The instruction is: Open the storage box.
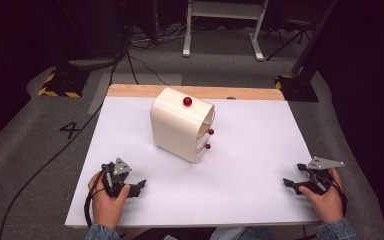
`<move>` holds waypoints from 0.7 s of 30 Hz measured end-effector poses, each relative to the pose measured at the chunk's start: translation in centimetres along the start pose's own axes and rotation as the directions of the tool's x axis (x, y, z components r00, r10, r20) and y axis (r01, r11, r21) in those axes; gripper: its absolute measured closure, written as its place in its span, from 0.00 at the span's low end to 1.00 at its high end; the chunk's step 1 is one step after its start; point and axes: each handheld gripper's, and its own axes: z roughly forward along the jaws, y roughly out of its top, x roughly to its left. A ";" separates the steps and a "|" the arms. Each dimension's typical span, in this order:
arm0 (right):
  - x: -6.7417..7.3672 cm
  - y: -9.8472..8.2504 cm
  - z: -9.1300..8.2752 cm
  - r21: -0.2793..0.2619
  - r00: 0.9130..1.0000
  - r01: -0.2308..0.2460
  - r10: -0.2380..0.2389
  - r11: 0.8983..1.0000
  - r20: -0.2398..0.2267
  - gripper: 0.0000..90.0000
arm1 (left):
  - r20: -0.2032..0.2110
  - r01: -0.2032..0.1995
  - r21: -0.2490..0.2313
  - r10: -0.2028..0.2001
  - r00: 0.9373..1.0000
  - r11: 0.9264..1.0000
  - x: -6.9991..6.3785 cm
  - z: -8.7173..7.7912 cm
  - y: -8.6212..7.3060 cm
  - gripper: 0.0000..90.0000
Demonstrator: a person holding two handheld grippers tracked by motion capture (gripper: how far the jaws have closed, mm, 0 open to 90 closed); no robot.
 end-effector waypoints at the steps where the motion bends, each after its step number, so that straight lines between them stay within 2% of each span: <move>1: -0.1 0.0 0.0 0.002 1.000 -0.006 0.006 1.000 -0.002 0.12 | 0.001 0.001 0.001 -0.001 1.000 1.000 0.0 0.0 0.0 0.17; 2: -0.1 0.1 0.0 0.000 1.000 -0.024 0.024 1.000 0.000 0.14 | 0.002 0.001 0.003 -0.001 1.000 1.000 0.0 0.0 0.0 0.17; 3: 0.0 0.1 -0.1 -0.003 0.999 -0.045 0.045 0.999 0.025 0.20 | 0.001 0.002 0.002 -0.002 1.000 1.000 0.0 0.0 0.0 0.17; 4: 0.1 0.3 -0.2 0.001 0.997 -0.062 0.062 0.998 0.041 0.29 | 0.000 0.001 0.001 -0.001 1.000 1.000 0.0 0.0 0.0 0.17; 5: 0.0 0.5 -0.4 0.011 0.998 -0.058 0.058 0.998 0.026 0.39 | -0.001 -0.002 0.001 0.002 1.000 1.000 0.0 0.0 0.0 0.17; 6: 0.2 0.9 -0.7 0.002 0.998 -0.055 0.055 0.998 -0.006 0.38 | 0.001 -0.001 0.001 0.001 1.000 1.000 0.0 0.0 0.0 0.17; 9: 0.9 2.2 -1.3 -0.019 0.999 -0.032 0.031 0.999 -0.018 0.39 | 0.001 0.000 -0.004 0.000 1.000 1.000 0.0 0.0 -0.1 0.17; 12: 2.0 3.8 -1.6 -0.032 0.999 -0.008 0.007 0.999 -0.051 0.47 | 0.002 0.000 -0.009 0.000 1.000 1.000 0.0 0.0 -0.1 0.17; 13: 2.5 4.3 -1.7 -0.041 0.998 -0.010 0.007 0.999 -0.067 0.53 | 0.001 0.000 -0.009 0.000 1.000 1.000 0.0 0.0 -0.1 0.17; 15: 3.3 5.5 -1.8 -0.052 0.993 0.007 -0.013 0.999 -0.117 0.55 | 0.002 0.001 -0.010 -0.001 1.000 1.000 0.0 0.0 -0.1 0.17; 16: 3.6 6.1 -1.8 -0.061 0.992 0.025 -0.033 0.998 -0.126 0.56 | 0.002 0.001 -0.010 -0.001 1.000 1.000 0.0 0.0 -0.1 0.17; 17: 3.6 6.1 -1.8 -0.061 0.992 0.025 -0.033 0.998 -0.126 0.56 | 0.002 0.001 -0.010 -0.001 1.000 1.000 0.0 0.0 -0.1 0.17; 18: 4.2 7.2 -1.6 -0.074 0.988 0.045 -0.055 0.996 -0.142 0.55 | 0.002 0.001 -0.010 -0.001 1.000 1.000 0.0 0.0 -0.2 0.17; 21: 5.0 8.8 -1.1 -0.110 0.981 0.074 -0.092 0.991 -0.170 0.52 | 0.002 -0.001 -0.011 0.001 1.000 1.000 0.0 0.0 -0.2 0.17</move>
